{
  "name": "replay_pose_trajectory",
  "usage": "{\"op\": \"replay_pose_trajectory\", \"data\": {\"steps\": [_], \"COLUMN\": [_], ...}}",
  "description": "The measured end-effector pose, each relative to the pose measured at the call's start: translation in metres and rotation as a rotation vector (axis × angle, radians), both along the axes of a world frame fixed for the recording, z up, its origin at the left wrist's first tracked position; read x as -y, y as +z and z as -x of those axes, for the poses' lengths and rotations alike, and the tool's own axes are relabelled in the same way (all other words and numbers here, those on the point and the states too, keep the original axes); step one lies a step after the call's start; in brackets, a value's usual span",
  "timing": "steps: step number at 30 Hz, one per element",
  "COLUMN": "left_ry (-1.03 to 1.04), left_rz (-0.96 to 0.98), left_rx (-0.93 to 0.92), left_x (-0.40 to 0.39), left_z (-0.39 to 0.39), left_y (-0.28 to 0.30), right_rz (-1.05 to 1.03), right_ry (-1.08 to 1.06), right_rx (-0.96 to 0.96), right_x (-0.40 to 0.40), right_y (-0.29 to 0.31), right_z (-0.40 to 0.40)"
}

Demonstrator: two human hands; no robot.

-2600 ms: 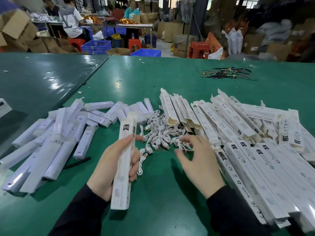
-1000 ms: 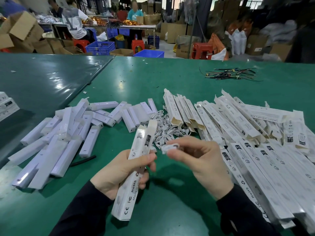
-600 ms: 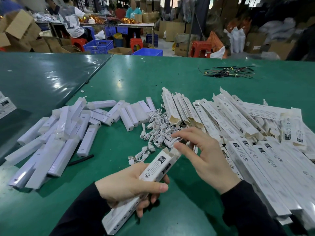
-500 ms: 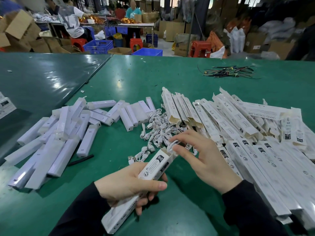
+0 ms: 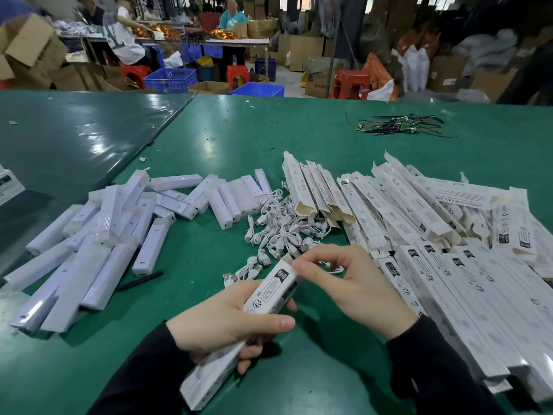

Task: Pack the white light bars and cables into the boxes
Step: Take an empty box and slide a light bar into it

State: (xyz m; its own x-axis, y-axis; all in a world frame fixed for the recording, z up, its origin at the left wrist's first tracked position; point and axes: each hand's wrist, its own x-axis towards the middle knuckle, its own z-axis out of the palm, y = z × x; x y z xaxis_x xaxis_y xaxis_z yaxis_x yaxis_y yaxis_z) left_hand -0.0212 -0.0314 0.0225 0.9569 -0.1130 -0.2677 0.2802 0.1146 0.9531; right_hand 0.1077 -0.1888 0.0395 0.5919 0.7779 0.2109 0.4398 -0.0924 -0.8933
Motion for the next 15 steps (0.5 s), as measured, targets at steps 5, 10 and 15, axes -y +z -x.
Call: {"op": "replay_pose_trajectory", "data": {"steps": [5, 10, 15], "left_ry": [-0.015, 0.153, 0.135], "left_rz": [0.098, 0.225, 0.162], "left_rx": [0.017, 0.086, 0.250], "left_x": [0.007, 0.005, 0.011], "left_z": [-0.002, -0.009, -0.007], "left_y": [-0.002, 0.005, 0.007], "right_rz": [0.054, -0.164, -0.242], "right_ry": [0.060, -0.194, -0.191], "right_rx": [-0.123, -0.166, -0.240], "right_x": [-0.003, -0.007, -0.009], "right_y": [-0.003, -0.007, -0.005], "right_z": [0.005, 0.002, 0.005]}}
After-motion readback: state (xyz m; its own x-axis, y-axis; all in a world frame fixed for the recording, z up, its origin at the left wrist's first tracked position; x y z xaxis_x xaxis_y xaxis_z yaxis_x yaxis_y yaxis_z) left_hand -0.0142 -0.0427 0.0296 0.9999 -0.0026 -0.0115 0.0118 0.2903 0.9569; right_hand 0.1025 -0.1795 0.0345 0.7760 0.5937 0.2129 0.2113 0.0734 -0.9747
